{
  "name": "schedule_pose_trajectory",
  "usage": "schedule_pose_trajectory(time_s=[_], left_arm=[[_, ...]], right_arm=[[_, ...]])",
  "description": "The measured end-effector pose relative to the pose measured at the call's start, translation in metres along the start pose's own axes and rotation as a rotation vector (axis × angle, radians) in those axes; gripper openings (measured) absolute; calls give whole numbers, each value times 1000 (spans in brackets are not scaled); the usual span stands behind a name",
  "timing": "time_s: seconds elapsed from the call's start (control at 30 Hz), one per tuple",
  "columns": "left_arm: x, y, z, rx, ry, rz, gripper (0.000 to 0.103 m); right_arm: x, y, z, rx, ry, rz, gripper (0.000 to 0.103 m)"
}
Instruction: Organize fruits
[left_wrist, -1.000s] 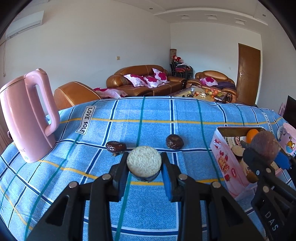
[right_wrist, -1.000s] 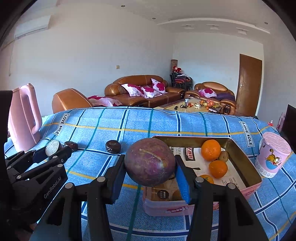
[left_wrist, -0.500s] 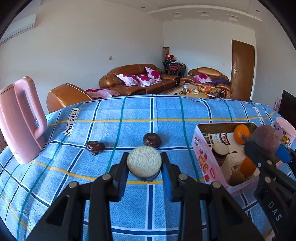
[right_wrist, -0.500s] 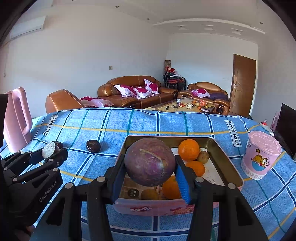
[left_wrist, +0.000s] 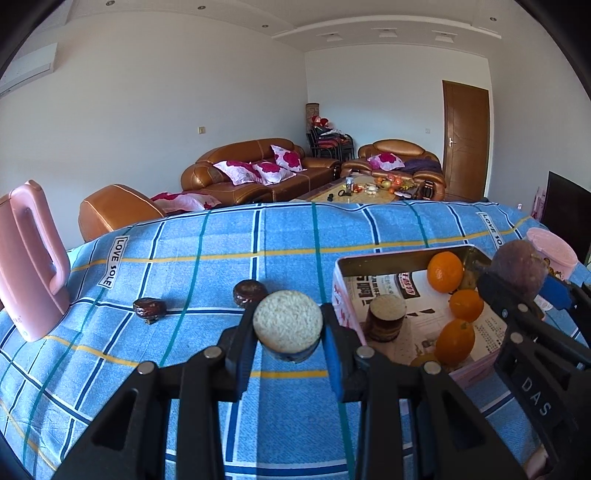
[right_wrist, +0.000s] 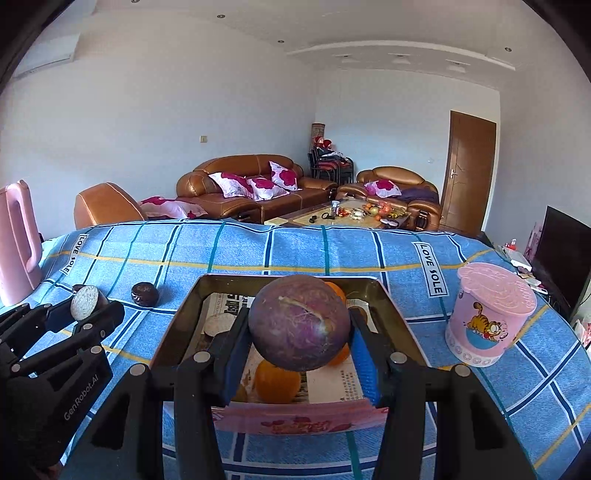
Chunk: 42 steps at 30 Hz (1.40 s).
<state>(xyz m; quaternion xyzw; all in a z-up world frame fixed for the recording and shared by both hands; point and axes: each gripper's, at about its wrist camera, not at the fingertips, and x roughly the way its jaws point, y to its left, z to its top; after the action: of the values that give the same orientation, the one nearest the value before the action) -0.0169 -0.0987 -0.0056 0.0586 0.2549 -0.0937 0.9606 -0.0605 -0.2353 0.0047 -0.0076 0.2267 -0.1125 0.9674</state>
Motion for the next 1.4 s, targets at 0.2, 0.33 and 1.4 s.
schedule_pose_trajectory(time_s=[0.2, 0.33, 1.4], left_arm=[[3, -20, 6, 21, -15, -31, 35], [5, -33, 11, 29, -22, -73, 35], [62, -68, 23, 16, 158, -201, 35]], right_arm=[[2, -19, 2, 15, -7, -44, 53], [6, -35, 2, 35, -2, -72, 53], [70, -42, 13, -21, 175, -1, 53]])
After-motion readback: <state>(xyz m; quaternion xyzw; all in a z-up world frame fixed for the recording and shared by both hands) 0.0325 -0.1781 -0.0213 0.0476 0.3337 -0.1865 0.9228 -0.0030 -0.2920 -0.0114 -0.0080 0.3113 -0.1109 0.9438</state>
